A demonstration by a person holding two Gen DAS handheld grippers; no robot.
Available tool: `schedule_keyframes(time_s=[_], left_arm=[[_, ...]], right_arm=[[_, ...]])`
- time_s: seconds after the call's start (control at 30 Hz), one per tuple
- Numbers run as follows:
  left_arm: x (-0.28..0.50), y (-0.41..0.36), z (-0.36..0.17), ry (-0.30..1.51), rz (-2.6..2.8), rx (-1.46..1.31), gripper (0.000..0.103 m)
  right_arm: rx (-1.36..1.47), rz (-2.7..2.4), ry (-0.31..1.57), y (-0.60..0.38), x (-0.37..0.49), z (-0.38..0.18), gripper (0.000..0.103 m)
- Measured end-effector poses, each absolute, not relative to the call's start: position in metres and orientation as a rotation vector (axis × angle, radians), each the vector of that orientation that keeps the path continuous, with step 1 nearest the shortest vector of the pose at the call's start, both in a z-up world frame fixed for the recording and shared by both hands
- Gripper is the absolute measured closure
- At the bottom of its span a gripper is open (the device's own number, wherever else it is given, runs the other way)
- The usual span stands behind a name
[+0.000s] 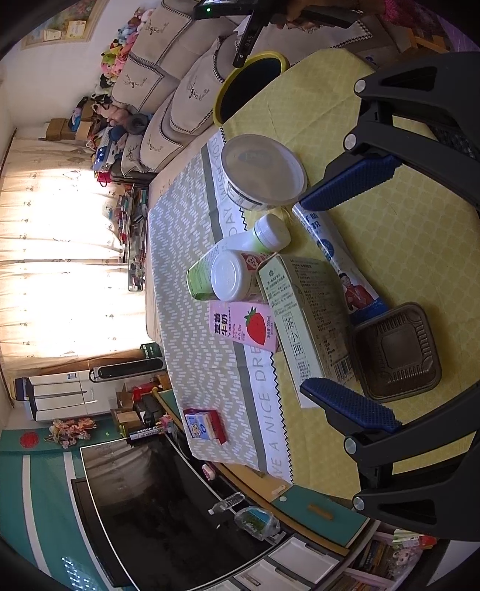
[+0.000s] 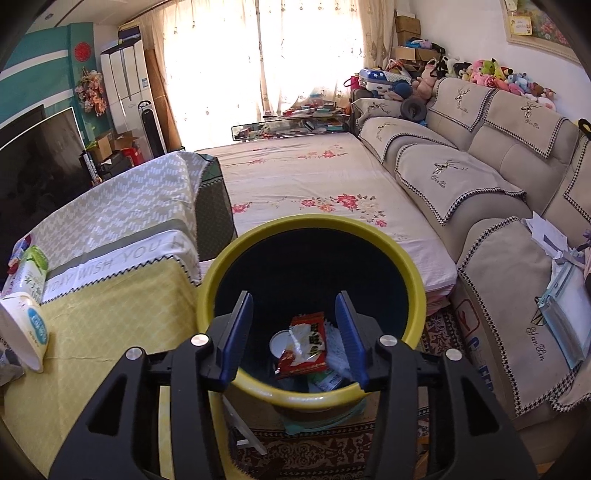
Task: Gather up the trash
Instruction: 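Grasp the white-and-blue toothpaste tube with the left gripper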
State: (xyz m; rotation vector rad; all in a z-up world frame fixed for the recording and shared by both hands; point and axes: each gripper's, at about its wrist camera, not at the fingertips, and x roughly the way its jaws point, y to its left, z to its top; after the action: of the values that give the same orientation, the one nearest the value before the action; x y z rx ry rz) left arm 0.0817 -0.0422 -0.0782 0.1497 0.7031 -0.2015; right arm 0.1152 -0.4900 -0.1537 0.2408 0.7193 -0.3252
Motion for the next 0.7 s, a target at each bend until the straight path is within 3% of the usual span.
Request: schedule_keyframes(time_s=[0.47, 0.63, 0.7], left_arm=[[0.098, -0.044, -0.102, 0.779, -0.304, 0.151, 0.013], [0.107, -0.061, -0.119, 0.845, -0.383, 0.182, 0.035], [0.109, -0.068, -0.125, 0.856, -0.404, 0.215, 0.038]], right_arm=[[0.238, -0.277, 0.741, -0.470, 0.119, -0.158, 0.054], [0.238, -0.271, 0.745, -0.469, 0.120, -0.159, 0.054], [0.238, -0.272, 0.745, -0.468, 0.120, -0.159, 0.054]])
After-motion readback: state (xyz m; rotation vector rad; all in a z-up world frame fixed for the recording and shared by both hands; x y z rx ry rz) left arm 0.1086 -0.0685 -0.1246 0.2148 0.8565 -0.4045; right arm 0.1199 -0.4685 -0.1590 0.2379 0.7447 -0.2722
